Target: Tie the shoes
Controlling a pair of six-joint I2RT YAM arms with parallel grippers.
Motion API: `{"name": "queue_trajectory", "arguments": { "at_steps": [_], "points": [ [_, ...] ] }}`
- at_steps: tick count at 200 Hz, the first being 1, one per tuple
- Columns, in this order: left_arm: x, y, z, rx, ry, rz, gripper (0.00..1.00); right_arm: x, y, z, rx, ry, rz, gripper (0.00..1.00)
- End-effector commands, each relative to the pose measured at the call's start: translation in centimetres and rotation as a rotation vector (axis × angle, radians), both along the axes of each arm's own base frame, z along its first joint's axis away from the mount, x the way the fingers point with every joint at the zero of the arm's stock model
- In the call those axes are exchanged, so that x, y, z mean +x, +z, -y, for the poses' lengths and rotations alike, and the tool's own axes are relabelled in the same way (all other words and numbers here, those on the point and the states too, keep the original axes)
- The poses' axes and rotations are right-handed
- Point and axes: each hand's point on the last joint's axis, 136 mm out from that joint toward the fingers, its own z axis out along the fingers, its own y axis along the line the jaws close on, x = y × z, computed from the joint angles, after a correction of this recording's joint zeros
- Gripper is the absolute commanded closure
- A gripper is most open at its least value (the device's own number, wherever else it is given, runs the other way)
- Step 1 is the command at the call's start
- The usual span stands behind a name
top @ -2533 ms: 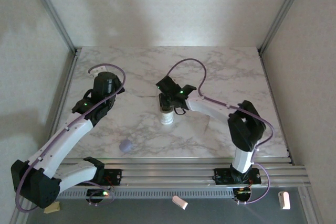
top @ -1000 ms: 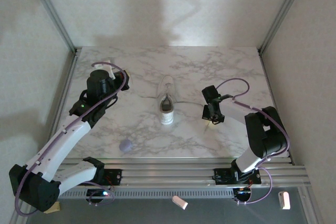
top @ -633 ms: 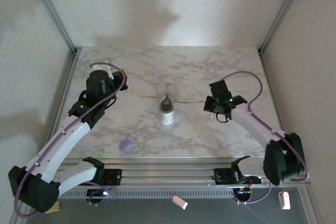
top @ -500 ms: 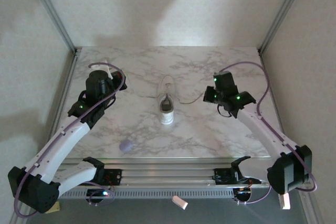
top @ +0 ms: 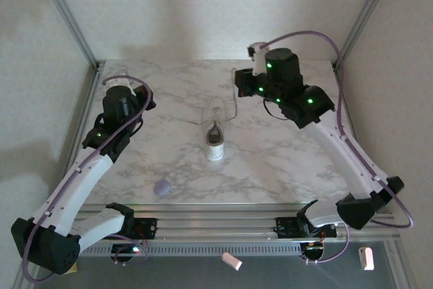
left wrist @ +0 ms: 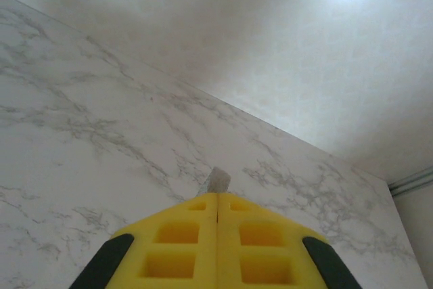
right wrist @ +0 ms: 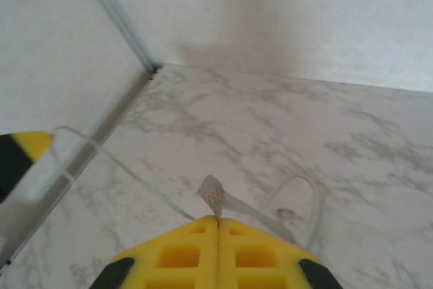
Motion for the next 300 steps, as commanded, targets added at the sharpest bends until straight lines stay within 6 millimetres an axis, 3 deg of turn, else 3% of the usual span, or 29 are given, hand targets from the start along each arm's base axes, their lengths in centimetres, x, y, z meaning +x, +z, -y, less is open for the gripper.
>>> {"name": "queue_trajectory", "arguments": {
  "at_steps": [1, 29, 61, 140, 196, 240, 300],
  "points": [
    [0.4, 0.6, -0.3, -0.043, -0.016, -0.008, 1.0, -0.9, 0.0, -3.0, -0.064, 0.102, 0.01, 1.0],
    [0.7, 0.7, -1.0, -0.072, -0.024, -0.005, 1.0, -2.4, -0.3, -7.3, -0.085, 0.197, 0.01, 1.0],
    [0.8, 0.3, -2.1, -0.085, -0.024, -0.016, 1.0, -3.8, -1.9, -11.2, -0.117, 0.275, -0.012, 1.0],
    [1.2, 0.1, -2.0, -0.109, -0.087, -0.016, 1.0, -4.3, -9.6, -18.6, -0.114, 0.389, -0.178, 1.0],
    [1.1, -0.1, -2.1, -0.098, -0.088, -0.016, 1.0, -3.1, -16.8, -21.6, -0.153, 0.395, -0.3, 1.0],
    [1.0, -0.5, -2.4, -0.09, -0.08, -0.026, 1.0, -1.9, -21.6, -22.4, -0.204, 0.343, -0.37, 1.0],
    [0.9, -1.7, -2.3, -0.091, -0.084, -0.047, 1.0, -0.9, -24.9, -23.2, -0.23, 0.312, -0.397, 1.0]
  ]
}}
